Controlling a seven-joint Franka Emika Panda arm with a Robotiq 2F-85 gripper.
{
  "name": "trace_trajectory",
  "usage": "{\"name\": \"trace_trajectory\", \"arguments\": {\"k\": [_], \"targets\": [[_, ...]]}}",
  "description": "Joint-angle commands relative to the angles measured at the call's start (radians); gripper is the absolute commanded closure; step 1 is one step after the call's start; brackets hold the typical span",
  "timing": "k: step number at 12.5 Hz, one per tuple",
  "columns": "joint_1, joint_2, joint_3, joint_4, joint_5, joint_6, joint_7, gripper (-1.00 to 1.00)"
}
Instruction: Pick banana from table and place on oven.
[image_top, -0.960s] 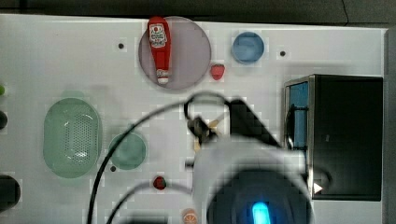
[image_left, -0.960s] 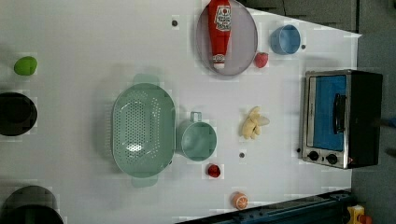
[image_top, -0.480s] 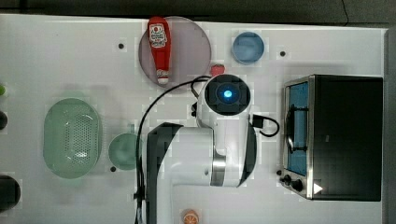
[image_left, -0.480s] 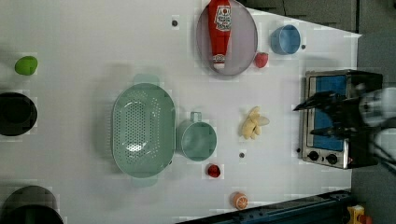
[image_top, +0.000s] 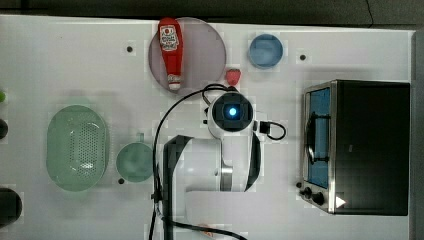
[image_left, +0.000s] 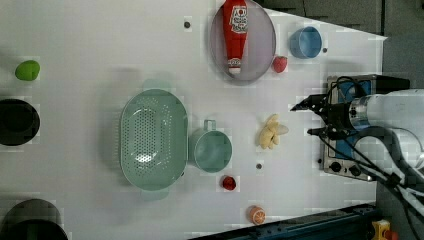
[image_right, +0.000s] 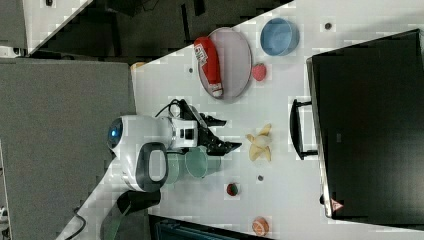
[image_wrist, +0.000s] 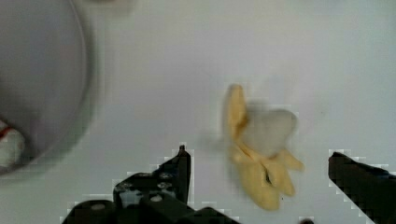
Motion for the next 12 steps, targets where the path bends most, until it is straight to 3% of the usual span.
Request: {"name": "trace_trajectory", "arguments": {"k": [1, 9, 10, 12], "targets": [[-0.002, 0.02, -0.006, -0.075, 0.021, 0.111, 0.027, -1.0], [-0.002, 0.17, -0.004, -0.135, 0.022, 0.328, 0.027, -1.0], [-0.002, 0.178, -0.003, -0.135, 0.022, 0.349, 0.027, -0.92], [-0.002, 0.18, 0.001, -0.136, 0.022, 0.356, 0.027, -0.42]]}}
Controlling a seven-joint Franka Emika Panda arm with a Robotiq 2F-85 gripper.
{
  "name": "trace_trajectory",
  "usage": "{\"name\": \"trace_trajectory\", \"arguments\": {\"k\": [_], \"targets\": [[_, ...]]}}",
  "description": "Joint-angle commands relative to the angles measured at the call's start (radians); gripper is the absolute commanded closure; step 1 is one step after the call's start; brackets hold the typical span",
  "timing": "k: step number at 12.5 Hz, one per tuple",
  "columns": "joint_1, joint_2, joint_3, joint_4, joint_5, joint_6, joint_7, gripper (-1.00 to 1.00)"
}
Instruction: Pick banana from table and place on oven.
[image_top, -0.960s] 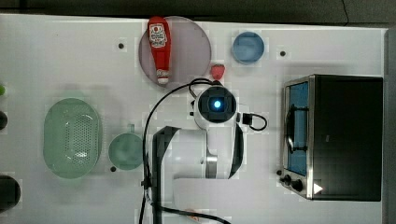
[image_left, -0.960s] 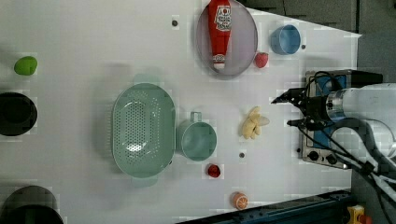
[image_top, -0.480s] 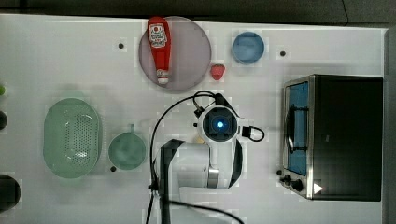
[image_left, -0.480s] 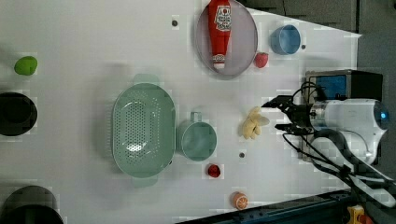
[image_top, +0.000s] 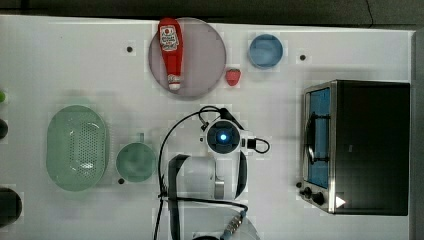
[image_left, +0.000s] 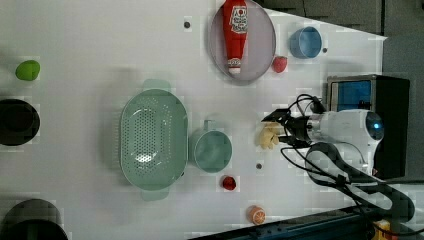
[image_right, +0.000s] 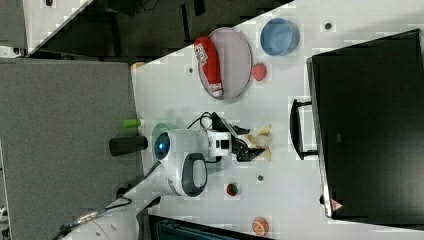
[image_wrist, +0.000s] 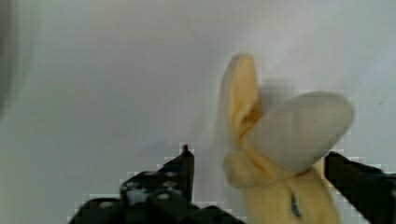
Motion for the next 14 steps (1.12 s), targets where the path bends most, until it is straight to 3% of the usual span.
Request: {"name": "trace_trajectory", "arguments": {"k": [1, 4, 5, 8, 10, 14], "targets": [[-0.002, -0.043, -0.011, -0.003, 0.022, -0.003, 0.027, -0.17], [-0.002, -0.042, -0.01, -0.003, 0.024, -0.003, 0.027, 0.51], [-0.002, -0.042, -0.009, -0.004, 0.024, -0.003, 0.027, 0.62], [-0.002, -0.064, -0.009, -0.003, 0.024, -0.006, 0.027, 0.62], [-0.002, -0.148, -0.009, -0.003, 0.024, -0.043, 0.027, 0.62], [-0.001, -0.419, -0.005, 0.095, 0.024, -0.401, 0.027, 0.62]]}}
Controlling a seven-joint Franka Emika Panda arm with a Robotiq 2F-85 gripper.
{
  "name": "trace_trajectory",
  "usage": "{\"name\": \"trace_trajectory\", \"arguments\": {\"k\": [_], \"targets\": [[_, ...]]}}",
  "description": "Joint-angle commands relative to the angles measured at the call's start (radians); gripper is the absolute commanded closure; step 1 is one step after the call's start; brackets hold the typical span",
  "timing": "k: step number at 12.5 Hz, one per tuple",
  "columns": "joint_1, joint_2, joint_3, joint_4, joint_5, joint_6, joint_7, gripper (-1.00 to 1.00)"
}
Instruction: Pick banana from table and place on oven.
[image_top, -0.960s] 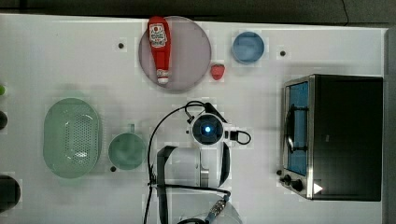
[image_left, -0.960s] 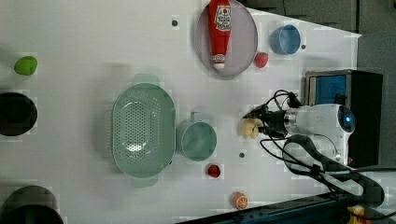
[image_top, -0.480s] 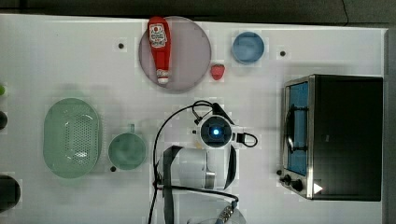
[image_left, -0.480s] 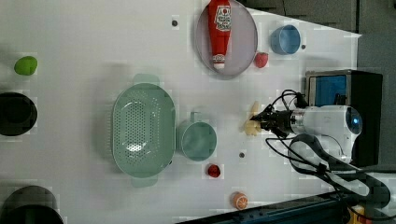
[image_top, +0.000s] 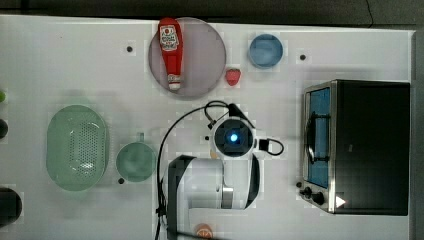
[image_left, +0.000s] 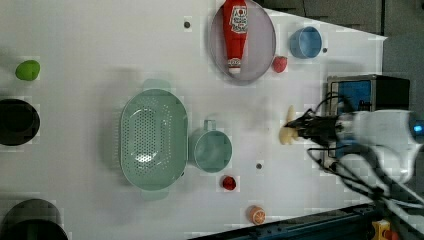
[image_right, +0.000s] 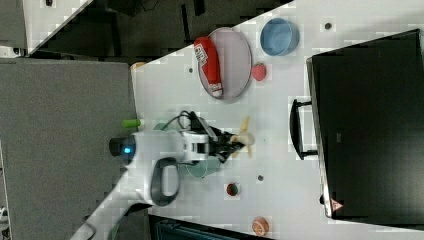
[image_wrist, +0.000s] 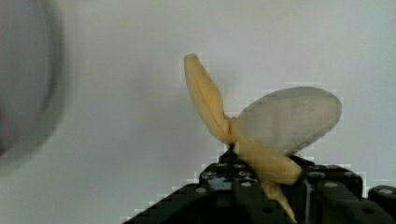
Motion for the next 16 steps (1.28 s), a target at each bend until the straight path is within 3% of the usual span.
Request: {"name": "trace_trajectory", "arguments": {"k": [1, 4, 6, 10, 16], "targets": [[0.025, -0.211, -0.003, 0.139, 0.009, -0.268, 0.026, 0.62], [0.024, -0.317, -0.005, 0.318, 0.009, -0.586, 0.026, 0.62], [0.022, -0.326, -0.019, 0.428, 0.009, -0.7, 0.026, 0.62], [0.005, -0.278, -0.13, 0.512, 0.007, -0.732, -0.006, 0.62], [-0.009, -0.138, -0.456, 0.548, 0.006, -0.654, -0.449, 0.62]]}}
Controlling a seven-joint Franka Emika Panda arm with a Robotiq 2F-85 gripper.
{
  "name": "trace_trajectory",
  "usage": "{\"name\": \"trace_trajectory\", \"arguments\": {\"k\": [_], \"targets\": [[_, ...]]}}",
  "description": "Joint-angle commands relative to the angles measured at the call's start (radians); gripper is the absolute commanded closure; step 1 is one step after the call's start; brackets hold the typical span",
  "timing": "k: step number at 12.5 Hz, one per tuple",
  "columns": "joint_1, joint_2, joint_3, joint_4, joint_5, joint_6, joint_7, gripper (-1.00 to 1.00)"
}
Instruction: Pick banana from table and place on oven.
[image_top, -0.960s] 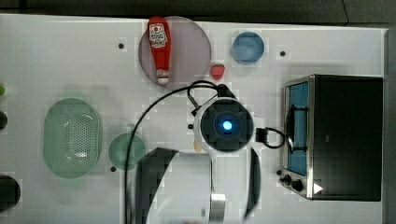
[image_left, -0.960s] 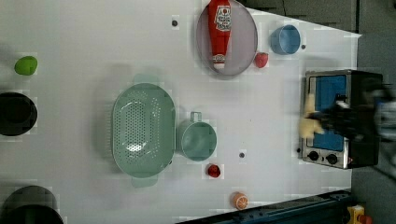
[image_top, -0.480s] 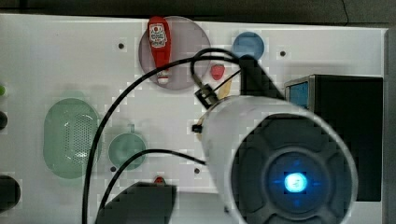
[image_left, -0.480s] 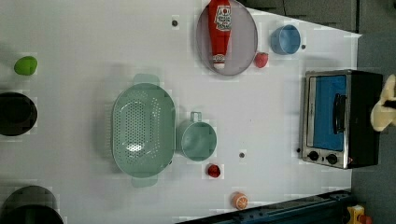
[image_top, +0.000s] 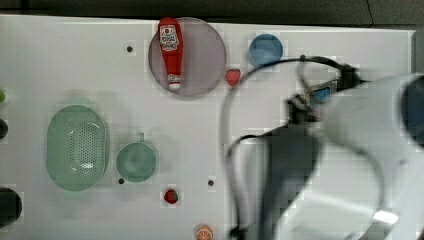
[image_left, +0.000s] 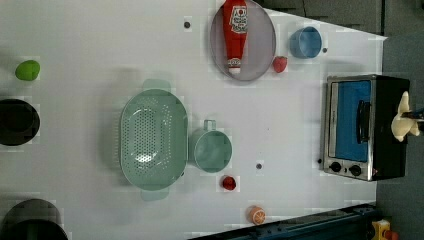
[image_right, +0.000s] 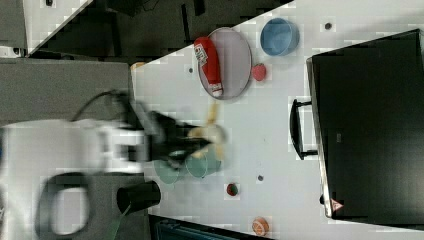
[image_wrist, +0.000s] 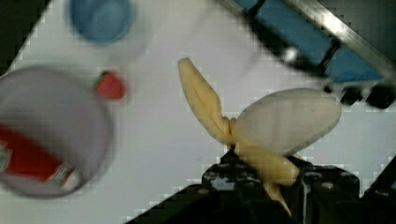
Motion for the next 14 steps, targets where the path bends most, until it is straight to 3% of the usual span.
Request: {"name": "trace_trajectory", "arguments": {"k": [1, 4, 7, 14], "targets": [[-0.052, 0.045, -0.167, 0.023, -0.004, 0.07, -0.333, 0.62], [-0.053, 0.133, -0.271, 0.03, -0.001, 0.189, -0.576, 0.62], [-0.052, 0.18, -0.286, 0.031, 0.0, 0.236, -0.646, 0.55], [-0.048, 0.182, -0.271, 0.036, 0.0, 0.239, -0.646, -0.98]]}}
